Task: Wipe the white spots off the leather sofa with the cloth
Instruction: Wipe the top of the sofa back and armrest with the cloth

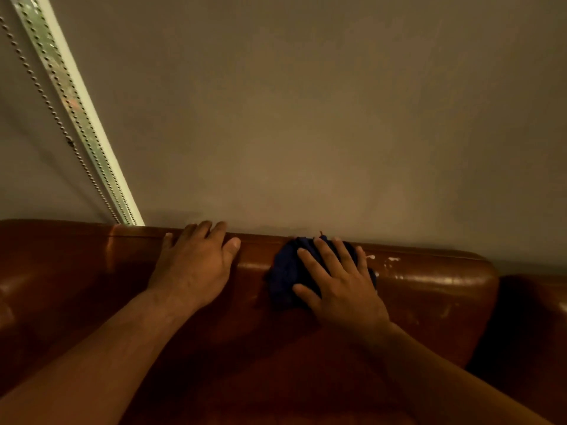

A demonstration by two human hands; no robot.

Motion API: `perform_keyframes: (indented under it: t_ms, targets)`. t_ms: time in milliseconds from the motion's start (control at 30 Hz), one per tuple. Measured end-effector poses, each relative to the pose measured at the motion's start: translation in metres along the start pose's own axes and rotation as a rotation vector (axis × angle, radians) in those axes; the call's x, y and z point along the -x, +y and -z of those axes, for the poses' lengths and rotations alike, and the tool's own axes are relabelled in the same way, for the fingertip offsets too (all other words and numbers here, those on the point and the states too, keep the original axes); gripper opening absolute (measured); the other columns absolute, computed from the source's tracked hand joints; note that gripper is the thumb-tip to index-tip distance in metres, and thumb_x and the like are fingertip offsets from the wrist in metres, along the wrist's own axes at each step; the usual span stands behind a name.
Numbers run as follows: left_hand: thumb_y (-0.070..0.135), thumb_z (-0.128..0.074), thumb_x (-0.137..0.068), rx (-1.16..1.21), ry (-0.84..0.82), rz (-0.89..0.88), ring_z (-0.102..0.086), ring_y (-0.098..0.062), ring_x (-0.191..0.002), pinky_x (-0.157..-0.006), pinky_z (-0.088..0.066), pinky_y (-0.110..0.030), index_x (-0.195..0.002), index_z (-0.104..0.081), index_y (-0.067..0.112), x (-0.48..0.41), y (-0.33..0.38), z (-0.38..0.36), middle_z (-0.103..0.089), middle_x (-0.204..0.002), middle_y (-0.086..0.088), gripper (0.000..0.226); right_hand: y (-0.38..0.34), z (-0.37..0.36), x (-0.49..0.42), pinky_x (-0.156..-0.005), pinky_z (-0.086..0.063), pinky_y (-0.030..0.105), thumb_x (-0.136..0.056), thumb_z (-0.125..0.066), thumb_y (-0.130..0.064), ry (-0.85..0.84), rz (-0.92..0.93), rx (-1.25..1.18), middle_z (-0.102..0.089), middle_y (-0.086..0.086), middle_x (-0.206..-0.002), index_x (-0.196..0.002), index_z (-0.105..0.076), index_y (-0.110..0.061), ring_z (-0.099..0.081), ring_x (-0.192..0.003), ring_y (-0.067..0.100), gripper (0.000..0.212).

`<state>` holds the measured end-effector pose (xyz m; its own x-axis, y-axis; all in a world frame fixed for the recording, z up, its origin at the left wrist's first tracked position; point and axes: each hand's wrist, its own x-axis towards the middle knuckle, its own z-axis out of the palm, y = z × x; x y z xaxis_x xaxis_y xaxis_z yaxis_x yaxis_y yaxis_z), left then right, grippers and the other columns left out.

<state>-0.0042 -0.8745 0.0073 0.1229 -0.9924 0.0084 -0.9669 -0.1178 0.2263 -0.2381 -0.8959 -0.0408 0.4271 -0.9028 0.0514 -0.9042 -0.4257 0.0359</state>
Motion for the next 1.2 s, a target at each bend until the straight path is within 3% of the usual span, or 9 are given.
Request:
perform_keyframes:
  t_ms: [133, 400, 533, 633, 700, 800, 867, 1033, 1200]
  targets:
    - [0.049, -0.019, -0.097, -0.025, -0.003, -0.009, -0.02, -0.021, -0.144, -0.115, -0.015, -0.051, -0.148, -0.024, 0.022, 0.0, -0.001, -0.012, -0.029, -0.154, -0.002, 0.057, 0.005, -0.005, -0.004, -0.103, -0.033, 0.057, -0.095, -0.017, -0.057, 0.111, 0.051, 0.019, -0.056, 0.012, -0.134, -0.129, -0.053, -0.018, -0.049, -0.126, 0.036, 0.063]
    - [0.05, -0.02, -0.097, -0.029, -0.002, 0.007, -0.02, -0.02, -0.143, -0.115, -0.015, -0.052, -0.146, -0.028, 0.022, 0.0, 0.0, -0.014, -0.031, -0.152, -0.001, 0.057, 0.015, -0.004, -0.01, -0.095, -0.048, 0.046, -0.091, -0.042, -0.029, 0.318, 0.166, -0.117, -0.064, 0.011, -0.112, -0.11, -0.06, -0.011, -0.056, -0.11, 0.03, 0.031]
    - [0.051, -0.019, -0.097, -0.029, -0.008, 0.012, -0.018, -0.021, -0.144, -0.116, -0.013, -0.052, -0.147, -0.025, 0.022, 0.002, 0.002, -0.014, -0.029, -0.154, -0.001, 0.058, 0.017, 0.003, -0.011, -0.093, -0.04, 0.036, -0.086, -0.044, -0.025, 0.325, 0.16, -0.131, -0.064, 0.009, -0.105, -0.107, -0.06, -0.012, -0.051, -0.101, 0.024, 0.029]
    - [0.051, -0.018, -0.097, -0.023, -0.005, 0.008, -0.015, -0.02, -0.145, -0.116, -0.012, -0.052, -0.147, -0.024, 0.022, 0.003, 0.006, -0.013, -0.027, -0.154, 0.0, 0.059, 0.008, 0.01, -0.004, -0.11, -0.02, 0.055, -0.088, -0.039, -0.04, 0.253, 0.047, -0.035, -0.064, 0.003, -0.117, -0.105, -0.065, -0.019, -0.054, -0.12, 0.027, 0.037]
    - [0.051, -0.017, -0.096, -0.025, -0.004, 0.005, -0.014, -0.02, -0.146, -0.116, -0.012, -0.052, -0.148, -0.023, 0.023, 0.003, 0.01, -0.011, -0.026, -0.155, -0.001, 0.059, 0.0, 0.017, -0.001, -0.107, -0.004, 0.063, -0.087, -0.035, -0.058, 0.22, -0.003, 0.064, -0.062, 0.001, -0.125, -0.099, -0.07, -0.022, -0.046, -0.129, 0.029, 0.051]
    - [0.052, -0.015, -0.096, -0.032, -0.005, -0.01, -0.008, -0.022, -0.147, -0.117, -0.009, -0.051, -0.148, -0.021, 0.024, 0.003, 0.013, -0.008, -0.02, -0.157, -0.001, 0.06, -0.01, 0.023, -0.002, -0.096, -0.03, 0.062, -0.083, -0.037, -0.061, 0.186, -0.019, 0.185, -0.061, 0.007, -0.123, -0.092, -0.072, -0.018, -0.05, -0.12, 0.033, 0.056]
    - [0.053, -0.014, -0.096, -0.024, -0.004, -0.01, -0.005, -0.022, -0.147, -0.117, -0.007, -0.051, -0.149, -0.018, 0.024, 0.003, 0.013, -0.006, -0.016, -0.159, -0.001, 0.061, -0.017, 0.019, -0.003, -0.088, -0.044, 0.055, -0.081, -0.037, -0.057, 0.139, -0.065, 0.163, -0.062, 0.013, -0.121, -0.103, -0.067, -0.012, -0.056, -0.111, 0.035, 0.059]
    - [0.055, -0.013, -0.095, -0.03, -0.003, -0.009, -0.001, -0.022, -0.147, -0.118, -0.005, -0.05, -0.15, -0.015, 0.025, 0.003, 0.008, -0.011, -0.011, -0.16, -0.001, 0.062, -0.026, -0.012, 0.002, -0.099, -0.037, 0.06, -0.084, -0.034, -0.063, 0.183, -0.125, 0.096, -0.054, 0.02, -0.132, -0.13, -0.052, -0.011, -0.05, -0.121, 0.042, 0.072]
    - [0.062, -0.007, -0.088, -0.048, 0.022, -0.006, -0.001, -0.022, -0.147, -0.118, -0.005, -0.049, -0.15, -0.015, 0.025, 0.003, 0.003, -0.017, -0.011, -0.16, -0.002, 0.072, -0.009, -0.019, -0.003, -0.091, -0.044, 0.055, -0.088, -0.036, -0.063, 0.373, -0.019, 0.096, -0.06, 0.014, -0.124, -0.121, -0.057, -0.017, -0.057, -0.111, 0.039, 0.06]
